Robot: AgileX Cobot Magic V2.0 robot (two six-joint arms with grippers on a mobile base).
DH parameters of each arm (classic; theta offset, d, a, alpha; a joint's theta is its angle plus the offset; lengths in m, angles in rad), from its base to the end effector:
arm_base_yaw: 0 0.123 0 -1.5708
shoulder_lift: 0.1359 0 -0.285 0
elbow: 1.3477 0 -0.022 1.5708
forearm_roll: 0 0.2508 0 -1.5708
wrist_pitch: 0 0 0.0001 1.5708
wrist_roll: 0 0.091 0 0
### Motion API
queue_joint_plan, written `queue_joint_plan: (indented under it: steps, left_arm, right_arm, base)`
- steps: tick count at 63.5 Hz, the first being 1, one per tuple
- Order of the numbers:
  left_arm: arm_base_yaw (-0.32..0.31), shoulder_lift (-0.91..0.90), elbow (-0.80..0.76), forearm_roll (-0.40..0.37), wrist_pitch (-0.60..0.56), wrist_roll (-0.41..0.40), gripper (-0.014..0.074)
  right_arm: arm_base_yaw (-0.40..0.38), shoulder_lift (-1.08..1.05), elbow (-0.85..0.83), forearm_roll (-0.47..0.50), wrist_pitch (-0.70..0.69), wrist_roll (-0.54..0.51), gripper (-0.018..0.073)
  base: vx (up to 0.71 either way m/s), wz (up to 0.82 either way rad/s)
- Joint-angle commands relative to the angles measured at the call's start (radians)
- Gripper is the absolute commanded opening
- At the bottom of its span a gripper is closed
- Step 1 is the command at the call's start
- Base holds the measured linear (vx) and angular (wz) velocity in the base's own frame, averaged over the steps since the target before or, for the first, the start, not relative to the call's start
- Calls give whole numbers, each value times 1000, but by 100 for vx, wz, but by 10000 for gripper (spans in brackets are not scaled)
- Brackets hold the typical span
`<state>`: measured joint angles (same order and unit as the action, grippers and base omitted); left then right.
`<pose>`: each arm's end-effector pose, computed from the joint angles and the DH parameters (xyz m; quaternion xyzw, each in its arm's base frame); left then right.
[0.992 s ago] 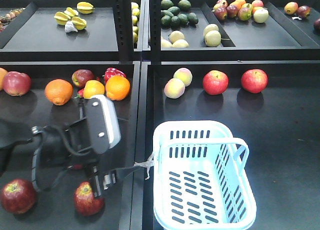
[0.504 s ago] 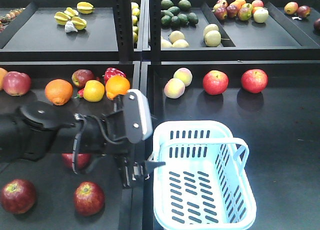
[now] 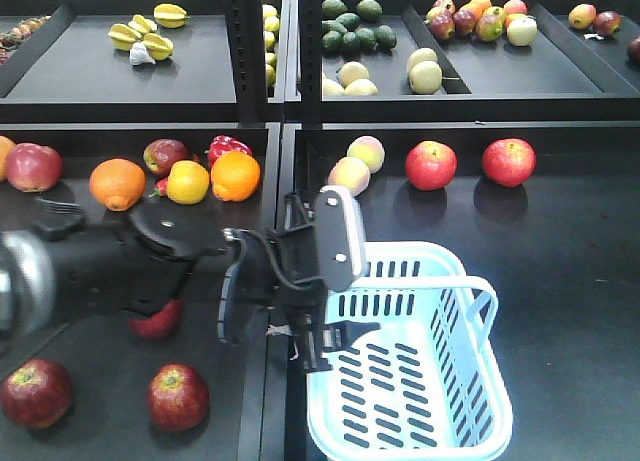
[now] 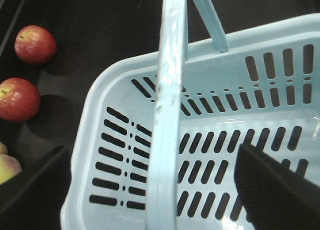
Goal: Pick three apples into basket with both arms
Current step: 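Reach the left gripper to the light-blue basket's handle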
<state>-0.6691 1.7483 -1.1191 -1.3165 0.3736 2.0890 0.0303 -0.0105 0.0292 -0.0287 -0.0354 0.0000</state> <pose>0.2799 -0.2624 0.2327 0.6462 0.6016 -0.1334 0.4503 0.0564 0.0018 0.2071 -0.0201 0.6691 0.0009 0.7429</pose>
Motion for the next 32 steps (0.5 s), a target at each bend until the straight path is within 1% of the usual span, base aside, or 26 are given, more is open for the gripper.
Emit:
queue_joint_plan:
  steps: [1,19,28,32]
  left_arm:
    - [-24,-14,-50,-36,-42,0,608]
    - [-100,24,-67,-34,-248,0,496]
    - [-101,38,-67,-35,-302,0,408]
    - [-101,39,-67,-35,-313,0,342]
  right_arm:
    - [-3,0,12,-9,-75,0,-9]
    - [-3,0,12,-9,-75,0,-9]
    - [-3,0,12,-9,-75,0,-9]
    - [-3,0,12,-9,-75,0,-9]
  base:
    - [0,0]
    - [0,0]
    - [0,0]
    - [0,0]
